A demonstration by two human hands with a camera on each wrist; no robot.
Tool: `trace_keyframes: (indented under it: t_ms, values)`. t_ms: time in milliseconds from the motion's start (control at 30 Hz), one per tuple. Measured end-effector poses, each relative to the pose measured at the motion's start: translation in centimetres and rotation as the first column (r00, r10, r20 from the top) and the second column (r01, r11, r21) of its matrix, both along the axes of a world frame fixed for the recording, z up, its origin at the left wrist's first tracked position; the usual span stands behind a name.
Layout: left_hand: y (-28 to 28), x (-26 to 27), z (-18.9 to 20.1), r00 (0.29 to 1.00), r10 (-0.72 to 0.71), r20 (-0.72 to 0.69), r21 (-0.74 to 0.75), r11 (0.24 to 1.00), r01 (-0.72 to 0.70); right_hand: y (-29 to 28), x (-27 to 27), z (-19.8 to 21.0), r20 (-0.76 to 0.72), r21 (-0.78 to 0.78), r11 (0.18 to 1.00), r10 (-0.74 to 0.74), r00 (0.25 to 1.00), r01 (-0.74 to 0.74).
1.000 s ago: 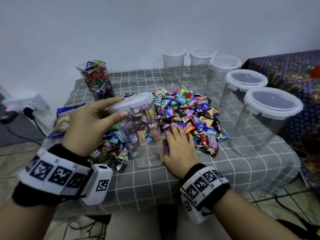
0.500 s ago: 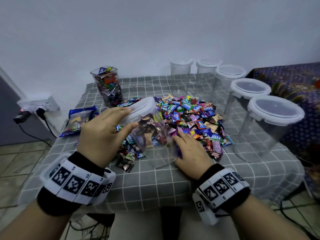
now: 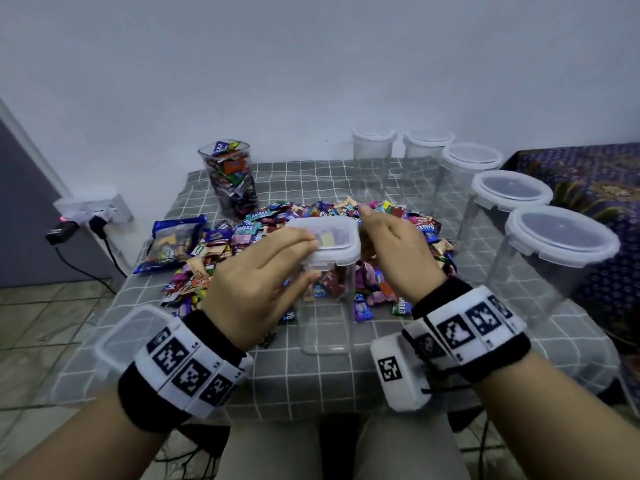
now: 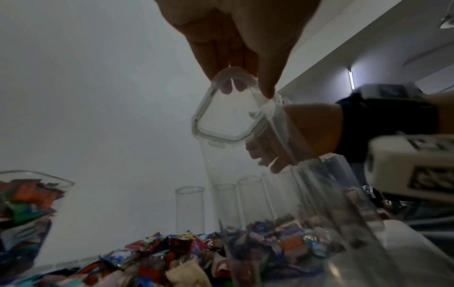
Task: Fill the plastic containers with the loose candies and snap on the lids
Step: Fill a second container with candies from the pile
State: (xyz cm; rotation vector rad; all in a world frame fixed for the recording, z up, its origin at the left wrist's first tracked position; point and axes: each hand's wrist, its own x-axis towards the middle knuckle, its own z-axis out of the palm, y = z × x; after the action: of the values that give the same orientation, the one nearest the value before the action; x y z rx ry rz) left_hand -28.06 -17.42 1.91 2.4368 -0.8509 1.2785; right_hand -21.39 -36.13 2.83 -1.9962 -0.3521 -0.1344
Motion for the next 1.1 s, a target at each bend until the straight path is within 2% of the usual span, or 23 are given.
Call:
trace_keyframes:
  t_ms: [133, 200, 233, 267, 300, 333, 367, 400, 467, 500, 567, 633, 700, 800, 867, 967, 1100]
  values:
    - [-0.3, 0.2, -0.9, 0.999, -0.05, -0.013, -0.085, 0.995, 0.049, 0.8, 1.0, 0.8, -0.161, 0.111, 0.99, 0.099, 0.982, -0.082]
    - [-0.3, 0.1, -1.4, 0.993, -0.084, -0.088, -0.232, 0.971, 0.062, 0.8, 1.3, 0.5, -0.221, 0.194, 0.977, 0.135, 0.966, -0.092]
    - [-0.2, 0.1, -1.7, 0.985, -0.092, -0.148, -0.362, 0.932, 0.033, 0.7, 1.3, 0.4, -0.247, 0.222, 0.971, 0.15, 0.957, -0.095]
    - [-0.1, 0.2, -1.8, 0.97, -0.1, -0.223, -0.516, 0.856, -0.03, 0.6, 1.3, 0.4, -0.273, 0.258, 0.961, 0.167, 0.947, -0.096]
    - [0.0, 0.3, -1.8, 0.943, -0.123, -0.309, -0.66, 0.741, -0.119, 0.4, 1.2, 0.3, -0.294, 0.294, 0.951, 0.184, 0.938, -0.095]
    - [0.0, 0.6, -1.5, 0.9, -0.171, -0.401, -0.758, 0.614, -0.221, 0.3, 1.2, 0.2, -0.307, 0.327, 0.94, 0.2, 0.93, -0.094]
    - [0.0, 0.9, -1.1, 0.834, -0.243, -0.496, -0.793, 0.519, -0.321, 0.1, 1.1, 0.0, -0.312, 0.349, 0.932, 0.21, 0.926, -0.094]
    - [0.0, 1.2, -0.9, 0.745, -0.326, -0.582, -0.784, 0.468, -0.408, 0.1, 1.0, 0.0, -0.31, 0.366, 0.926, 0.218, 0.925, -0.095]
    - [-0.5, 1.4, -0.5, 0.588, -0.466, -0.662, -0.749, 0.438, -0.497, 0.4, 0.9, -0.2, -0.301, 0.388, 0.916, 0.228, 0.926, -0.1]
    - [-0.7, 1.5, -0.3, 0.557, -0.512, -0.653, -0.756, 0.409, -0.511, 0.6, 0.9, -0.2, -0.301, 0.398, 0.912, 0.237, 0.924, -0.104]
    - [-0.9, 1.9, 0.1, 0.543, -0.597, -0.59, -0.794, 0.308, -0.524, 1.0, 1.1, -0.2, -0.304, 0.425, 0.899, 0.25, 0.919, -0.104]
    - [-0.6, 2.5, 0.4, 0.526, -0.648, -0.551, -0.803, 0.242, -0.544, 1.3, 1.3, -0.3, -0.3, 0.443, 0.891, 0.248, 0.921, -0.095]
    - [-0.5, 2.9, 0.6, 0.517, -0.669, -0.534, -0.805, 0.217, -0.552, 1.6, 1.5, -0.5, -0.291, 0.438, 0.894, 0.244, 0.925, -0.098]
    - [-0.3, 3.1, 0.8, 0.548, -0.695, -0.466, -0.842, 0.158, -0.517, 2.0, 1.5, -0.6, -0.288, 0.444, 0.887, 0.276, 0.917, -0.127]
    - [0.0, 3.4, 1.0, 0.561, -0.684, -0.467, -0.846, 0.161, -0.508, 2.0, 1.5, -0.6, -0.283, 0.452, 0.879, 0.299, 0.911, -0.148]
    - [0.5, 3.5, 0.7, 0.562, -0.624, -0.543, -0.816, 0.235, -0.528, 1.9, 1.4, -0.5, -0.279, 0.45, 0.874, 0.33, 0.902, -0.18]
    - [0.7, 2.0, 0.9, 0.579, -0.431, -0.692, -0.722, 0.401, -0.564, 1.4, 0.9, -0.3, -0.25, 0.403, 0.901, 0.277, 0.928, -0.161]
